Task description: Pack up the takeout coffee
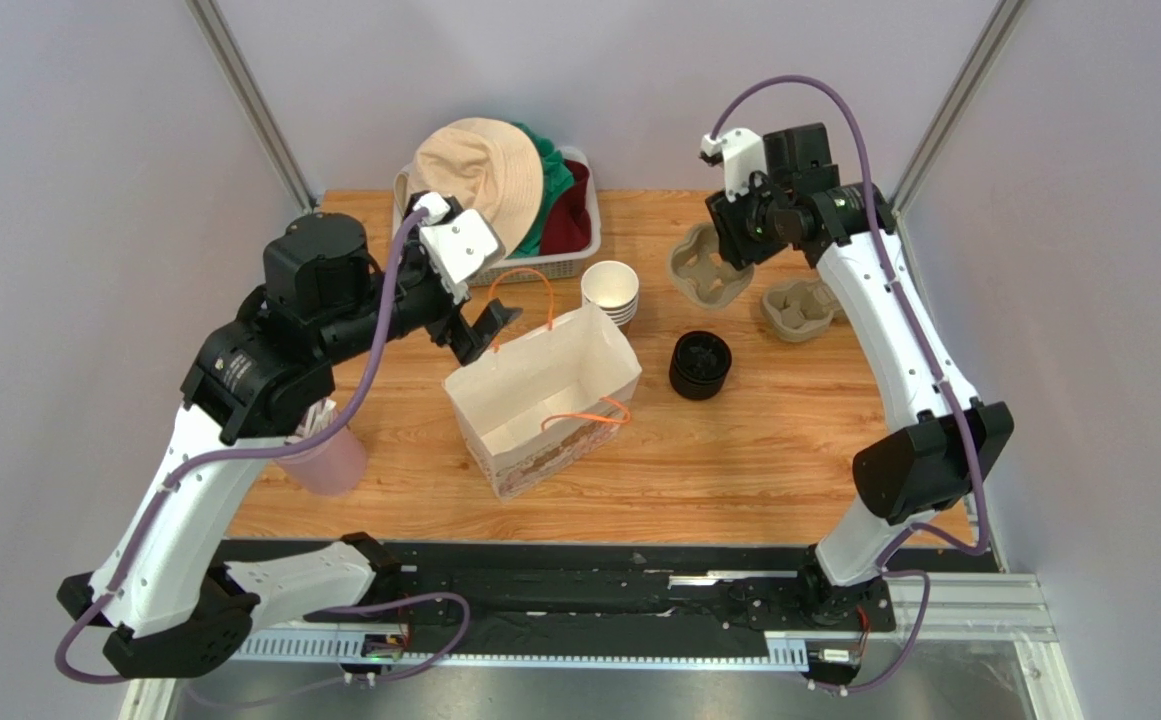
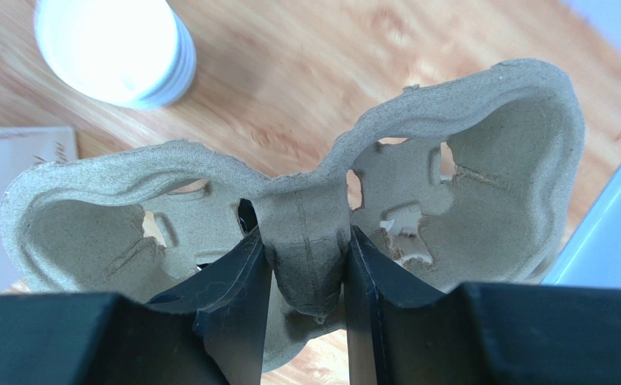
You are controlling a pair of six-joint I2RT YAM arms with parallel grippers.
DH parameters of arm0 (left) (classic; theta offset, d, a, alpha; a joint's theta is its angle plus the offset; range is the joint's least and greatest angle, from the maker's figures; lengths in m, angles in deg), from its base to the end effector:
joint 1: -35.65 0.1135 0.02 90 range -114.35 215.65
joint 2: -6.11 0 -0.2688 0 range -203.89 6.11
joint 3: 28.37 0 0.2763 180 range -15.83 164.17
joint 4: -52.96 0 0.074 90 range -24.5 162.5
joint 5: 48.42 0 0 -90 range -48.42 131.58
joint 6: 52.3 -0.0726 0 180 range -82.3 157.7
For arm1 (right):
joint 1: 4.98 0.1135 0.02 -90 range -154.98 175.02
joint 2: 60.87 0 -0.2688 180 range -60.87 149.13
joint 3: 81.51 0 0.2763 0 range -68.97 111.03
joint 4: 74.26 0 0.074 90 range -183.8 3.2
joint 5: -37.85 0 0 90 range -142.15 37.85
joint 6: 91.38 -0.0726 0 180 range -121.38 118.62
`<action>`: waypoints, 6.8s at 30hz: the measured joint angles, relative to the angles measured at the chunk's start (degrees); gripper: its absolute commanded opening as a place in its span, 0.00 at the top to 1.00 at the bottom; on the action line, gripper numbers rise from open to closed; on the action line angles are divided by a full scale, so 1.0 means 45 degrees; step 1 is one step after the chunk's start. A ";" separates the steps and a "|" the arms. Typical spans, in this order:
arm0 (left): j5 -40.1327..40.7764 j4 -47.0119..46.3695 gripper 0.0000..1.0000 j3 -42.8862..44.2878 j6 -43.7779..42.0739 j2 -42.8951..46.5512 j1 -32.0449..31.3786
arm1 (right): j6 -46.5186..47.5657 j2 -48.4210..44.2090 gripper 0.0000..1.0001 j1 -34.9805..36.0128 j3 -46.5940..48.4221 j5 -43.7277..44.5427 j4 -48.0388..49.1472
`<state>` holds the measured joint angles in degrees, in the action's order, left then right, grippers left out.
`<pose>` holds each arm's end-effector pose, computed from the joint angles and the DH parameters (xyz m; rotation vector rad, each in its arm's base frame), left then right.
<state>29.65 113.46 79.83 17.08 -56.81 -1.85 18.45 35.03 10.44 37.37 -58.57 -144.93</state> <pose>0.1749 -0.1531 0.5111 1.0239 1.5395 -0.3972 0.3838 0.1143 0.3807 -0.7757 2.2697 0.0987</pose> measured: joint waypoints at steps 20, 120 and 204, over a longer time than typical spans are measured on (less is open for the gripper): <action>-0.0714 -0.1496 0.01 -0.0223 -0.0121 -0.2599 0.3439 | -0.0573 -0.0491 0.70 0.5629 0.4823 0.1307 -0.1506; -0.2909 -0.4818 0.82 -0.3453 0.2905 -0.2647 0.4488 | -0.6120 -0.0525 0.69 0.8757 0.0486 -0.1598 0.0996; -0.2409 -0.4070 1.00 -0.3434 0.5615 -0.0617 0.3677 | -0.2958 -0.0296 0.73 1.0268 -0.3842 0.5425 0.5323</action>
<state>18.81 95.15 64.37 42.34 -59.59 14.70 5.14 33.69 56.64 20.08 -34.15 -120.98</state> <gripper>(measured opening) 0.014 0.363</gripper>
